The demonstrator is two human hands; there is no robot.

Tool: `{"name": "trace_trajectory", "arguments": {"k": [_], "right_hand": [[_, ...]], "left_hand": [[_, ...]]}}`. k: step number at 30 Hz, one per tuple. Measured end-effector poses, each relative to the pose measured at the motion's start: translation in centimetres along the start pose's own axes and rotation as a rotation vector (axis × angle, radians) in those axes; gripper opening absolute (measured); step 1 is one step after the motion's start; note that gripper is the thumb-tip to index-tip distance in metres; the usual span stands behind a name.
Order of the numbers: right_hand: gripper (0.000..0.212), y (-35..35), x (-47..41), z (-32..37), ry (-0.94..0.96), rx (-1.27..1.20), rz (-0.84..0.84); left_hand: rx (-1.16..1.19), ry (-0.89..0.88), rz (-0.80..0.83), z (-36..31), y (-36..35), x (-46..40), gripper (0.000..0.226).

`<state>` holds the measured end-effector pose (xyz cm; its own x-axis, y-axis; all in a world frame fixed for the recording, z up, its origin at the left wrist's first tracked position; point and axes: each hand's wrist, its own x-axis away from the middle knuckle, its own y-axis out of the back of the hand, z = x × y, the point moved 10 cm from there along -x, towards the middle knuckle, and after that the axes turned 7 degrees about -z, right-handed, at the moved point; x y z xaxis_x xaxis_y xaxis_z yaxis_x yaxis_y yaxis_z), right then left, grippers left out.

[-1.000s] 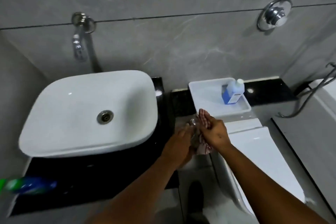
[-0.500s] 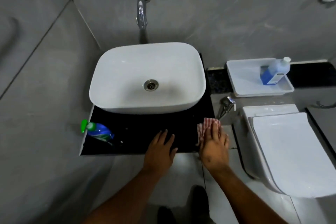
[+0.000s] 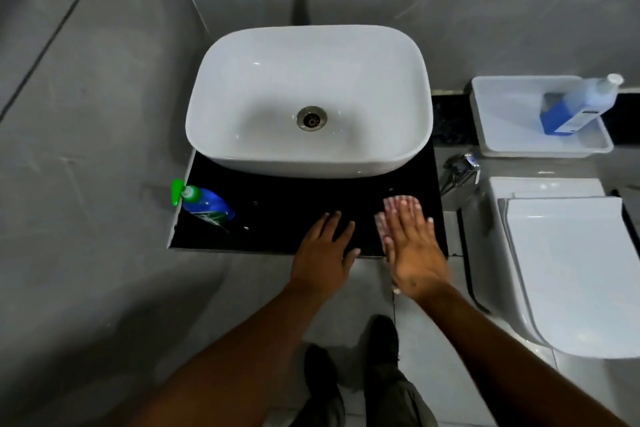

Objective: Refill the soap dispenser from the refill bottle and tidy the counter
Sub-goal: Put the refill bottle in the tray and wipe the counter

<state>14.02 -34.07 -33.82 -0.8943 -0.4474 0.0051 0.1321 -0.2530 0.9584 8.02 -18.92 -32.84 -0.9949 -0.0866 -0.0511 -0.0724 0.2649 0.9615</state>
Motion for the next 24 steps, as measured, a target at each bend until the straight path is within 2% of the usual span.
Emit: {"name": "trace_trajectory", "arguments": {"k": [4,8,11,14,17,19,21,24], "right_hand": [[0.063,1.2,-2.0,-4.2,-0.083,0.07,-0.016],[0.064,0.1,-6.1,-1.5,-0.174,0.063,-0.018],[0.064,-0.9,-4.5,1.6,0.005,0.064,0.032],[0.063,-0.6,-1.1,1.6,0.147,0.021,0.05],[0.062,-0.3,-1.2,0.6,0.004,0.041,-0.003],[0.063,-1.1,-3.1,3.3,-0.089,0.036,-0.02],[0.063,-2.5,-4.5,8.8,-0.007,0.001,0.021],[0.066,-4.2,-3.9,14.0,0.238,0.066,0.079]], "left_hand": [[0.05,0.025,0.013,-0.1,0.2,-0.1,0.055],[0.075,0.018,0.007,0.2,0.4,-0.1,0.053],[0.084,-0.013,0.008,0.4,1.1,-0.3,0.047],[0.107,0.004,-0.026,2.0,2.0,0.2,0.039],[0.111,0.04,-0.061,4.5,2.8,1.8,0.037],[0.098,0.054,-0.068,5.9,3.1,2.9,0.037],[0.101,0.069,-0.054,6.7,3.2,3.4,0.037],[0.141,0.096,-0.064,7.4,3.6,4.1,0.035]]}}
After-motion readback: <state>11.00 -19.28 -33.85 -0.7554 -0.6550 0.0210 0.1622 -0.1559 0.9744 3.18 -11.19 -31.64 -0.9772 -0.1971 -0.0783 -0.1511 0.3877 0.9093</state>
